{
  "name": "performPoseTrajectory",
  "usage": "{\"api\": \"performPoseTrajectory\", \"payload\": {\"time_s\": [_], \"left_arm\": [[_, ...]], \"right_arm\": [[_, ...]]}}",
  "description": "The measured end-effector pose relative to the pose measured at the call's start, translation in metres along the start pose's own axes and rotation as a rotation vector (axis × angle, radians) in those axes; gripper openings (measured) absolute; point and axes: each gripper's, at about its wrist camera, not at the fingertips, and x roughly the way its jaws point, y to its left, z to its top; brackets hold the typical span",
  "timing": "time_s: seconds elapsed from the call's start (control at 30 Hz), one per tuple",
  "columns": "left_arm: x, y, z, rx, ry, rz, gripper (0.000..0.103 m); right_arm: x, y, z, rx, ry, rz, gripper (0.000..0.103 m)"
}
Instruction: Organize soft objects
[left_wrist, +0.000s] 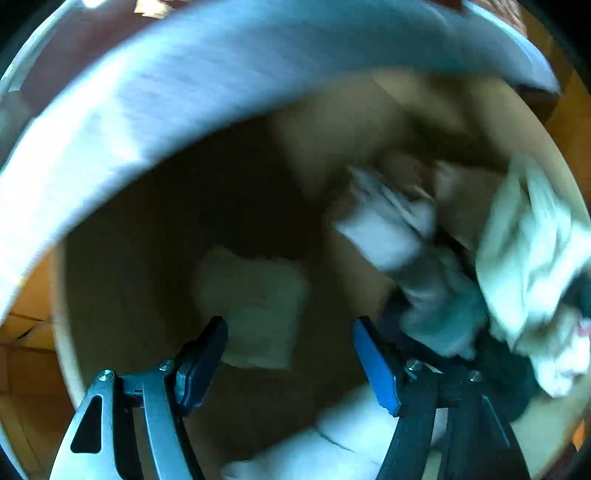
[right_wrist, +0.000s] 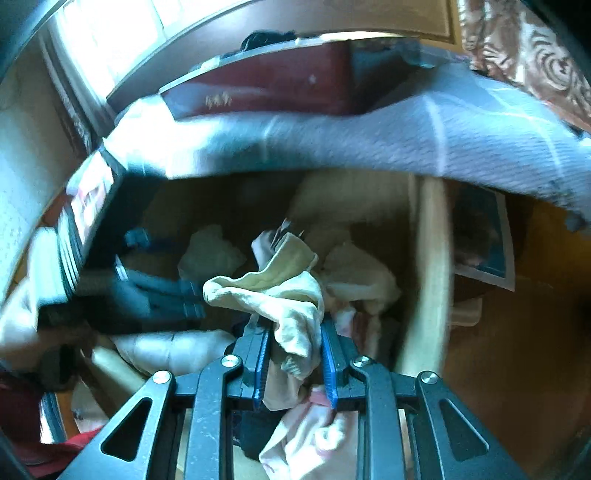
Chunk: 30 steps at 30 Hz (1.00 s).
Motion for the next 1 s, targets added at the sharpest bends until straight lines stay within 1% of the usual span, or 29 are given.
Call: {"api": "performPoseTrajectory", "payload": {"time_s": [0.07,0.1,0.13,0.2,0.23,0.27,0.3,0.37,0.4,0.5,0.6,0.63,0.7,0.77,0.83,0.87,0.9,0.93,0.97,1.0], "left_arm": [[-0.004,-0.005,0.002,0.015,-0.021,0.014,0.071],[-0.005,-0.004,0.003,0.002,-0.024,0.001,0.071],[-0.004,-0.001,0.005,-0.017,-0.014,-0.031,0.071],[-0.002,0.005,0.008,-0.050,0.001,-0.069,0.071],[-0.005,0.006,0.009,-0.063,-0.011,-0.096,0.071],[-0.009,0.009,0.011,-0.086,-0.033,-0.154,0.071],[-0.011,0.011,0.013,-0.108,-0.042,-0.184,0.071],[-0.014,0.011,0.020,-0.125,-0.061,-0.216,0.072],[-0.014,0.008,0.025,-0.127,-0.060,-0.246,0.072],[-0.006,-0.003,0.041,-0.134,-0.035,-0.305,0.072],[0.005,-0.009,0.053,-0.149,0.021,-0.342,0.072],[0.008,-0.010,0.057,-0.160,0.031,-0.363,0.072],[0.013,-0.008,0.067,-0.179,0.039,-0.374,0.072],[0.025,-0.004,0.074,-0.216,0.080,-0.411,0.072],[0.033,0.000,0.074,-0.248,0.115,-0.468,0.072],[0.039,0.000,0.078,-0.268,0.136,-0.490,0.072],[0.043,0.004,0.079,-0.298,0.147,-0.517,0.072],[0.043,0.005,0.078,-0.309,0.141,-0.526,0.072],[0.044,0.007,0.081,-0.320,0.140,-0.537,0.071],[0.044,0.007,0.084,-0.318,0.138,-0.535,0.069]], "right_arm": [[-0.012,-0.006,0.003,0.017,-0.018,0.017,0.025],[-0.018,-0.008,0.005,0.025,-0.030,0.022,0.025],[-0.025,-0.010,0.007,0.030,-0.043,0.026,0.025],[-0.038,-0.011,0.010,0.035,-0.066,0.037,0.025],[-0.044,-0.012,0.013,0.038,-0.078,0.044,0.025],[-0.051,-0.014,0.015,0.039,-0.089,0.053,0.025],[-0.059,-0.012,0.017,0.039,-0.101,0.063,0.025],[-0.075,-0.014,0.022,0.040,-0.126,0.070,0.025],[-0.079,-0.015,0.027,0.037,-0.134,0.069,0.025],[-0.092,-0.011,0.043,0.014,-0.168,0.053,0.025],[-0.101,-0.006,0.057,-0.007,-0.195,0.034,0.025],[-0.104,-0.005,0.061,-0.012,-0.203,0.032,0.025],[-0.107,-0.002,0.068,-0.021,-0.213,0.033,0.025],[-0.110,0.001,0.076,-0.033,-0.225,0.020,0.025],[-0.109,0.001,0.079,-0.046,-0.217,0.005,0.025],[-0.104,0.003,0.078,-0.064,-0.189,-0.005,0.025],[-0.094,0.005,0.076,-0.092,-0.145,-0.025,0.027],[-0.083,0.006,0.071,-0.110,-0.105,-0.049,0.032],[-0.070,0.006,0.064,-0.124,-0.054,-0.072,0.051],[-0.057,0.007,0.061,-0.131,-0.011,-0.085,0.064]]}}
